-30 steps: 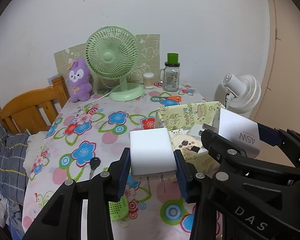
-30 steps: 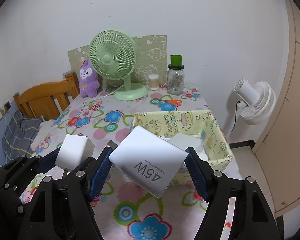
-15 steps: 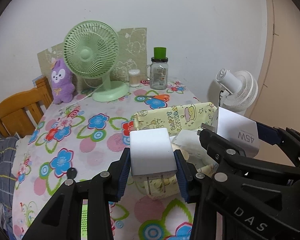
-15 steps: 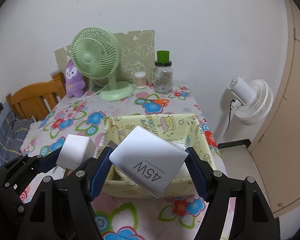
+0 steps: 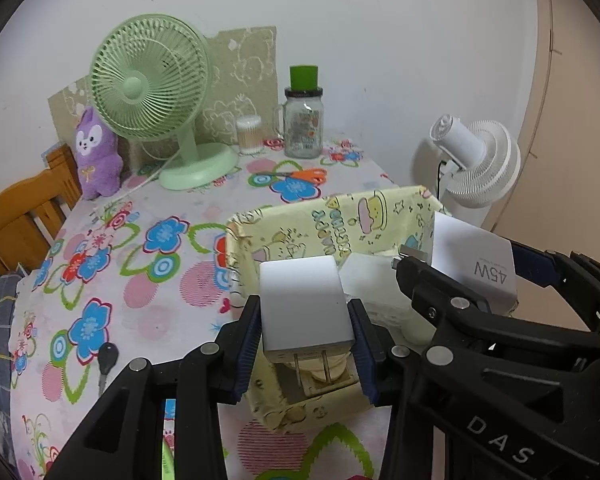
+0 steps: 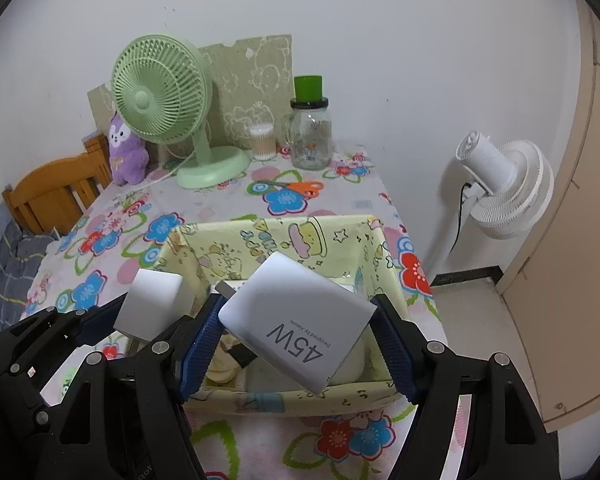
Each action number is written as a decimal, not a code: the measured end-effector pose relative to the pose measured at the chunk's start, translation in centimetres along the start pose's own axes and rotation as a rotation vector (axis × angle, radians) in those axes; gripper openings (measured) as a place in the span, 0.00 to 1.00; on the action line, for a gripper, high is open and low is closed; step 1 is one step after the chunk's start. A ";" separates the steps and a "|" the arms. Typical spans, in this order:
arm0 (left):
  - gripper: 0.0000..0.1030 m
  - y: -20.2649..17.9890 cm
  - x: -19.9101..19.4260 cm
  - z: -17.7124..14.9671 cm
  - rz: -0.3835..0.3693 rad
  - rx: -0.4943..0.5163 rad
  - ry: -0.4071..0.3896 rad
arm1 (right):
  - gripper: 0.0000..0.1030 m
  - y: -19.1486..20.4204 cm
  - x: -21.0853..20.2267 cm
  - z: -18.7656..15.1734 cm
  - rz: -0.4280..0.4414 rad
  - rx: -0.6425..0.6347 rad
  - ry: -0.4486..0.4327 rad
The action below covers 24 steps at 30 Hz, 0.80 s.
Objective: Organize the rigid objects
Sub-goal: 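Lower both chargers into the yellow box and open both grippers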
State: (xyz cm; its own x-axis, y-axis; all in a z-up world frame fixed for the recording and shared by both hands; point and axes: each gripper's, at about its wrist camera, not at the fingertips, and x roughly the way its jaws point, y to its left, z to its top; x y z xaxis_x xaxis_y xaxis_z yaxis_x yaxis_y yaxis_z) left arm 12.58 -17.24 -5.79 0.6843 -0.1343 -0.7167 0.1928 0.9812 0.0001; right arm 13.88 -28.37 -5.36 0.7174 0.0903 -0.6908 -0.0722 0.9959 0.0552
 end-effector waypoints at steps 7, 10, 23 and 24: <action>0.42 -0.5 1.8 -0.2 0.004 0.006 0.041 | 0.73 -1.2 1.9 -0.4 0.023 0.030 0.044; 0.42 -0.7 2.5 -0.3 0.003 0.008 0.055 | 0.73 -1.5 2.4 -0.6 0.026 0.033 0.057; 0.43 -1.6 3.6 -0.3 0.009 0.034 0.060 | 0.74 -2.0 3.6 -0.8 0.072 0.047 0.077; 0.43 -1.7 3.6 -0.3 0.009 0.034 0.062 | 0.74 -1.9 3.6 -0.8 0.071 0.047 0.077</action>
State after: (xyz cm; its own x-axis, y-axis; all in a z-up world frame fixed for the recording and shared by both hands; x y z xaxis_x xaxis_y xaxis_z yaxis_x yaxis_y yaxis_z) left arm 14.49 -19.31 -8.54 0.6415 -0.1152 -0.7584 0.2111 0.9770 0.0301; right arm 16.02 -29.99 -8.55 0.6562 0.1614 -0.7371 -0.0870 0.9865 0.1386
